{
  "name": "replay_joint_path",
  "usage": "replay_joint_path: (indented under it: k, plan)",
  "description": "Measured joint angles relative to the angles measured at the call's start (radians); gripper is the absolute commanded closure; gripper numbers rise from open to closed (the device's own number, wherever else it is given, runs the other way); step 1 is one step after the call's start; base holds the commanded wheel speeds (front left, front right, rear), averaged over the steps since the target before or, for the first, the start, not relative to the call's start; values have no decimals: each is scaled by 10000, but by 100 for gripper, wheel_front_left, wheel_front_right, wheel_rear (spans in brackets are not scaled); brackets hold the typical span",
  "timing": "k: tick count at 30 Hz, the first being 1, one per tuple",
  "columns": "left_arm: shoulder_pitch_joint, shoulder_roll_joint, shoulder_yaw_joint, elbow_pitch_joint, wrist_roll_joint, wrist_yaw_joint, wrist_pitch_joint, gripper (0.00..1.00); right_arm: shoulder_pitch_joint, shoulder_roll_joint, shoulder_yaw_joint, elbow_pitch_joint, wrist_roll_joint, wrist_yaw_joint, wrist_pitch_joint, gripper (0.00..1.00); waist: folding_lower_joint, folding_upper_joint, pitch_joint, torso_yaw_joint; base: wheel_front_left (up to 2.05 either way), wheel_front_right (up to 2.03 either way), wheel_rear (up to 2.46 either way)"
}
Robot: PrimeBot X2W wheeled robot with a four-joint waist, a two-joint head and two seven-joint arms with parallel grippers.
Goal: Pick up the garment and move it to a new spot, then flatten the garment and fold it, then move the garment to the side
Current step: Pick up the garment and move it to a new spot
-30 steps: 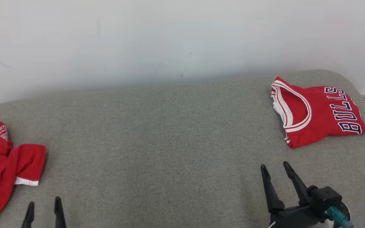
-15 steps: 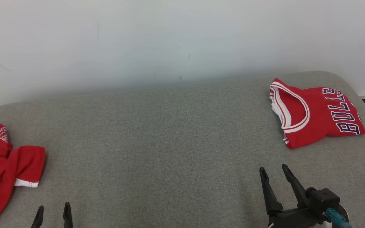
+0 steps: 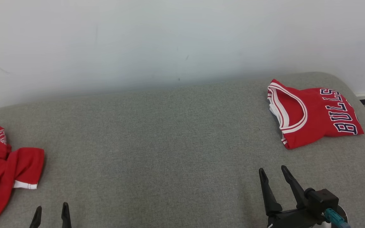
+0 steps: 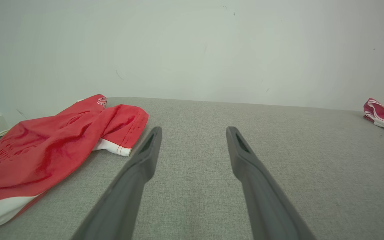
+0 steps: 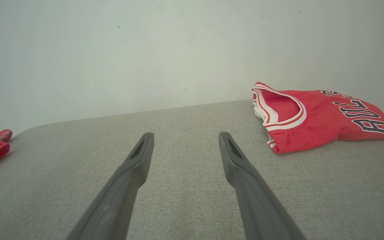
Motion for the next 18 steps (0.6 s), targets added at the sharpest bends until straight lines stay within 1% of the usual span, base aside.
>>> replay_joint_path:
  k: [8,14,18]
  plan:
    - [-6,23,6,8,-29,17,0,0,0,-2,-4,54,69,0,-84,0,0,0,-36,83,0,0,0]
    - [0,15,219,-15,-36,364,0,0,28,29,10,136,96,0,-98,0,0,0,-54,338,0,0,0]
    - [19,8,238,-25,-42,464,0,0,57,19,42,182,115,0,-138,0,0,0,-68,592,0,0,0]
